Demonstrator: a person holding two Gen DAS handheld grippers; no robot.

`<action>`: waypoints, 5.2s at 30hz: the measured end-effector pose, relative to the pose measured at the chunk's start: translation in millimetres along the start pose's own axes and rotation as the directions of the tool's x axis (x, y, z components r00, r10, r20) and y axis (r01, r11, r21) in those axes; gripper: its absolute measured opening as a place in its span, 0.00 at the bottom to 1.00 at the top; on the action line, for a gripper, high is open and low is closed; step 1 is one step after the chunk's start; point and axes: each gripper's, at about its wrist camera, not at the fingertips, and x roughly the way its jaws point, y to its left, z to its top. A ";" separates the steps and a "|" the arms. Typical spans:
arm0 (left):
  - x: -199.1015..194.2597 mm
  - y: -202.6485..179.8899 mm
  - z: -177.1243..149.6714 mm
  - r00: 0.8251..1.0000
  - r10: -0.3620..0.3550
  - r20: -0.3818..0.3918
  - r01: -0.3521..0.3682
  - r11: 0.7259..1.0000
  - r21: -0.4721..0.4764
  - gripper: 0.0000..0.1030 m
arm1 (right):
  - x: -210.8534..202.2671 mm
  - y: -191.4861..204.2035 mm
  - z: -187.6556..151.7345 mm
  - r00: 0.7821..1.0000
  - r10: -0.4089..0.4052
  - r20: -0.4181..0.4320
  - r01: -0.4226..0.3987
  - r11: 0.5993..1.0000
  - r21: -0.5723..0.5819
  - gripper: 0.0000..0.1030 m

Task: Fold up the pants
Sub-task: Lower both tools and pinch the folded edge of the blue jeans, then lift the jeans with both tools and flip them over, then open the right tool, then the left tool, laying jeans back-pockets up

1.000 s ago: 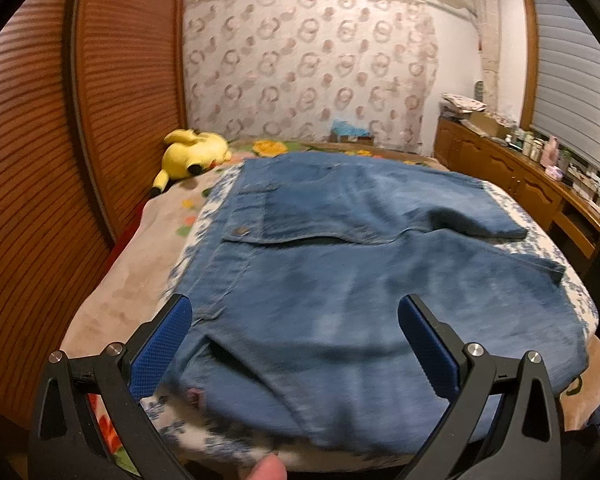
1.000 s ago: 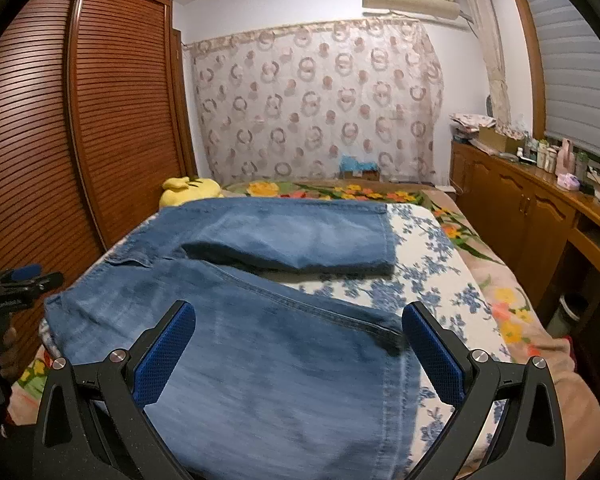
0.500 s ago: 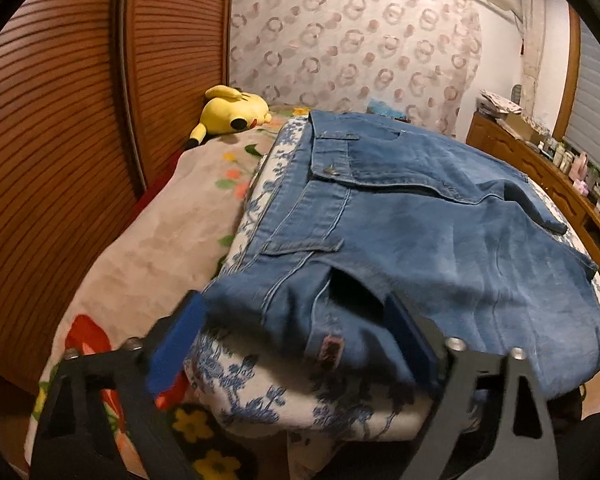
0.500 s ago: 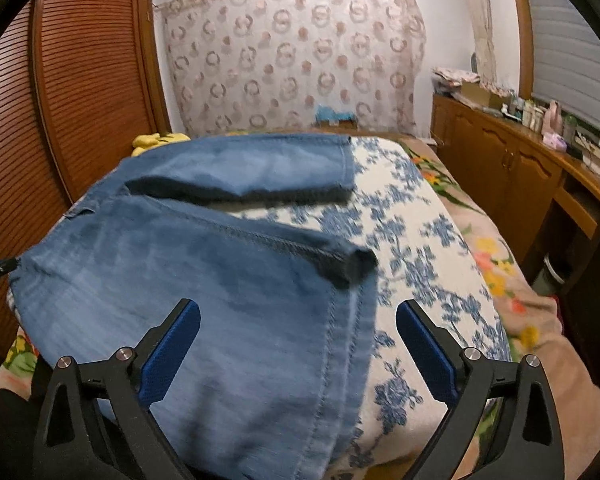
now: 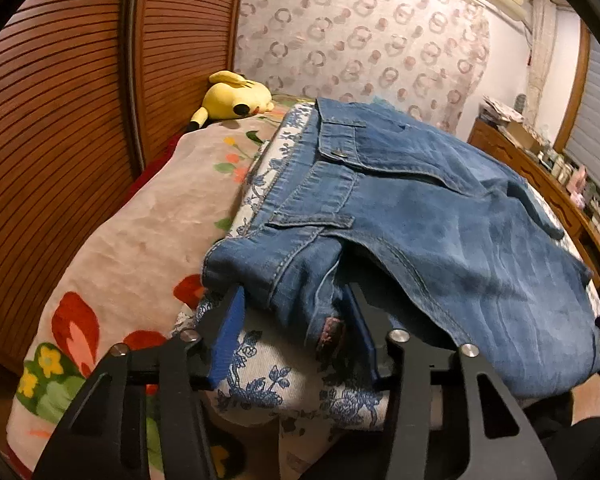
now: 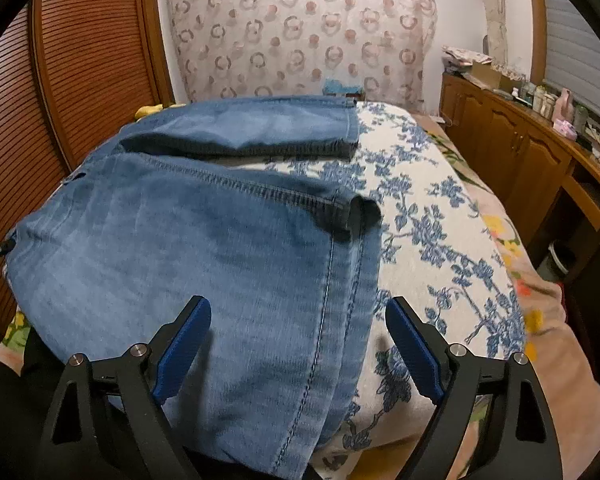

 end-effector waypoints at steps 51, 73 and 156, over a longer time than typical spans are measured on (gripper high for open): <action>-51.1 -63.2 121.8 0.933 -0.183 0.311 0.151 0.981 0.123 0.07 | -28.1 6.8 110.0 0.968 0.151 0.203 -0.119 0.980 -0.161 0.05; -9.4 -72.0 181.4 0.939 -0.139 0.315 0.114 0.989 0.096 0.07 | 29.3 -24.3 176.6 0.974 0.139 0.180 -0.123 0.988 -0.097 0.05; 174.5 -95.8 258.2 0.995 -0.094 0.012 0.091 0.984 0.154 0.78 | 155.7 25.0 232.8 0.976 0.161 -0.147 -0.195 0.946 -0.258 0.50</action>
